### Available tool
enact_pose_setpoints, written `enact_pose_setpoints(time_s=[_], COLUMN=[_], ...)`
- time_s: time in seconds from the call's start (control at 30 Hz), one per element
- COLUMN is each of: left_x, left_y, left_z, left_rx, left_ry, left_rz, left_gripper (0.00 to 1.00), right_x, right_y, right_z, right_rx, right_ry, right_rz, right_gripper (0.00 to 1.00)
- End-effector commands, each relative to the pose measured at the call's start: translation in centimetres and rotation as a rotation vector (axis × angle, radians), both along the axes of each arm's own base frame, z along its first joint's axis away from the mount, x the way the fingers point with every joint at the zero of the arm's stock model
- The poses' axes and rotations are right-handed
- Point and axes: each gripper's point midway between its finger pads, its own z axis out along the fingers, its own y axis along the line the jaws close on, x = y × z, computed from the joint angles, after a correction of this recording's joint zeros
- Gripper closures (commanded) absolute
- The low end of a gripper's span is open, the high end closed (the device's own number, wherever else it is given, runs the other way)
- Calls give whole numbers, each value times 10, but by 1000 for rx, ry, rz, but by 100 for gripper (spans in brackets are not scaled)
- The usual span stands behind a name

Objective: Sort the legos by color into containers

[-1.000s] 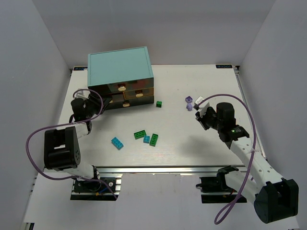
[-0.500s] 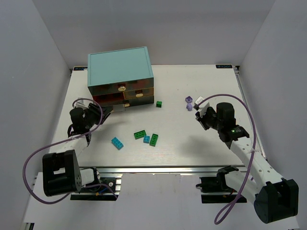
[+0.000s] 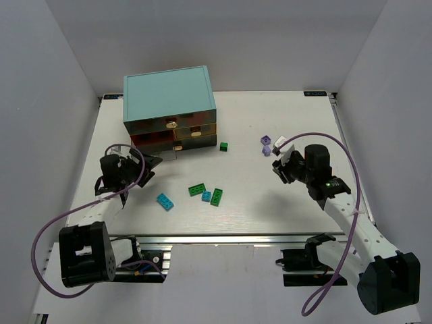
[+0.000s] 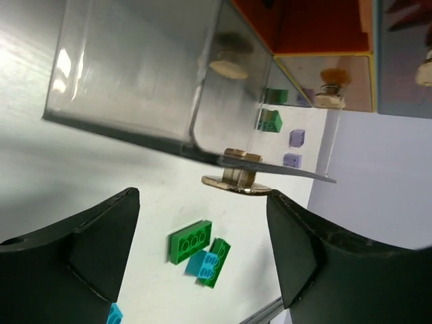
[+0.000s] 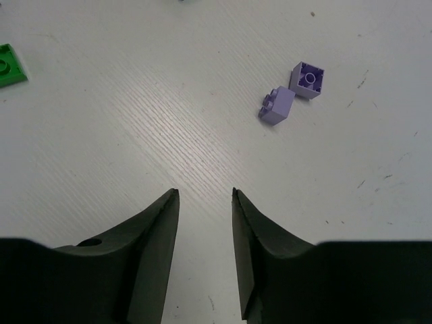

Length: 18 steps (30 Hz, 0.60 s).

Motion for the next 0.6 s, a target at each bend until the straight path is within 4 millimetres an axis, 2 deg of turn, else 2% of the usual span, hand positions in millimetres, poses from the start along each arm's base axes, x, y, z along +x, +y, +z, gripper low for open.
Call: enact_pose_setpoints(time_s=[0.0,0.07,0.37,0.57], left_x=[-2,-12,-42,-58], left_y=[6,11,29,32], left_z=[10,5,26,16], left_rx=[67,95,209,228], left_ry=[25,84,131,230], left_rz=[6,29,124,144], left_gripper=[14,13,14,15], right_x=[1,0,-3,-3], right_y=[2,2,7,7], right_z=[7,6,6,6], right_rx=[4,6,14,13], right_ry=[-18,-13,-6,-4], right_rz=[23,24,50,51], right_gripper=[56,55,54,55])
